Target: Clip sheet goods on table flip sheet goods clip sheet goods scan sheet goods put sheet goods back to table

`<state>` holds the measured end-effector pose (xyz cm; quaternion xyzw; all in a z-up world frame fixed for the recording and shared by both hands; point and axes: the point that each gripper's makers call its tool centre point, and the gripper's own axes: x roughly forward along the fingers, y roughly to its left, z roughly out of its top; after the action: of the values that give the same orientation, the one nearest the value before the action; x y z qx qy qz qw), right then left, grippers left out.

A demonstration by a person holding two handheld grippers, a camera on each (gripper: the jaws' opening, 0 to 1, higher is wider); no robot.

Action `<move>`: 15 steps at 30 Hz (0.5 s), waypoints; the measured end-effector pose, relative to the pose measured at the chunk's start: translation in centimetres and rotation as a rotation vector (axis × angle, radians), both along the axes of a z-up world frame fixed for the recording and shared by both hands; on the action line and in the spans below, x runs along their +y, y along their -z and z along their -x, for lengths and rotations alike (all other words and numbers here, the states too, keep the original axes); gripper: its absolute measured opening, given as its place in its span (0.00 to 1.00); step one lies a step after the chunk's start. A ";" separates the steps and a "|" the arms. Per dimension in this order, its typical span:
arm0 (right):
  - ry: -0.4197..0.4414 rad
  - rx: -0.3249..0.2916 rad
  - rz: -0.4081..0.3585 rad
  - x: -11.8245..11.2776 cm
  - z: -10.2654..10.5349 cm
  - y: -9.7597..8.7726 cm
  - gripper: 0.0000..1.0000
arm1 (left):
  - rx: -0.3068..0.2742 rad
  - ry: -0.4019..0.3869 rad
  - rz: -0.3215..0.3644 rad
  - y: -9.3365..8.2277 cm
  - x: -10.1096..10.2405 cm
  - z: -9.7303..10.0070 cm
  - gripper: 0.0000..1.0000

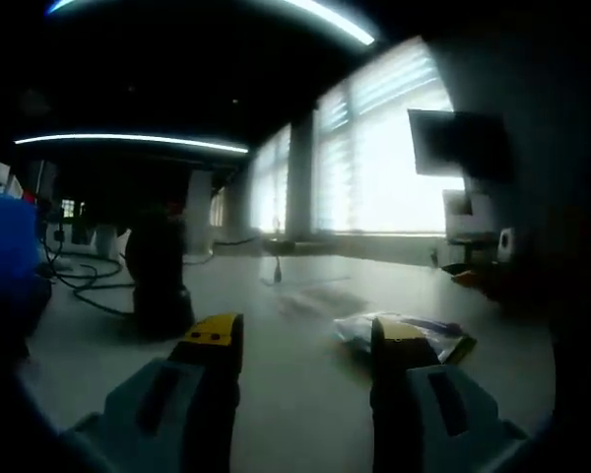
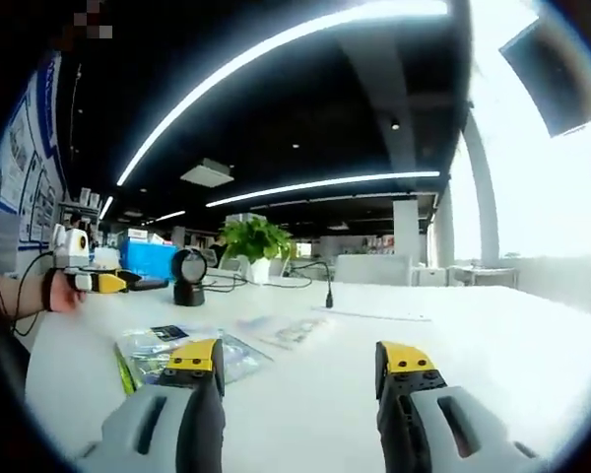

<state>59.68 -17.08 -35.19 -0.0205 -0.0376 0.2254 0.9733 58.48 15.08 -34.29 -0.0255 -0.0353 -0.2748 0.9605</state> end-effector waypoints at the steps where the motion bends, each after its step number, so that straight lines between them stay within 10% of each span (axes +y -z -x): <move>1: 0.001 0.001 -0.005 -0.2 0.0 0.0 0.57 | 0.000 -0.001 0.001 0.0 0.0 0.0 0.45; 15: 0.011 0.018 -0.005 -0.9 -0.1 0.3 0.53 | 0.001 -0.005 -0.002 0.1 0.2 -0.1 0.44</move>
<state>59.80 -17.99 -35.50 -0.0162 -0.0293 0.2203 0.9749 58.55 15.25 -34.36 -0.0244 -0.0347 -0.2726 0.9612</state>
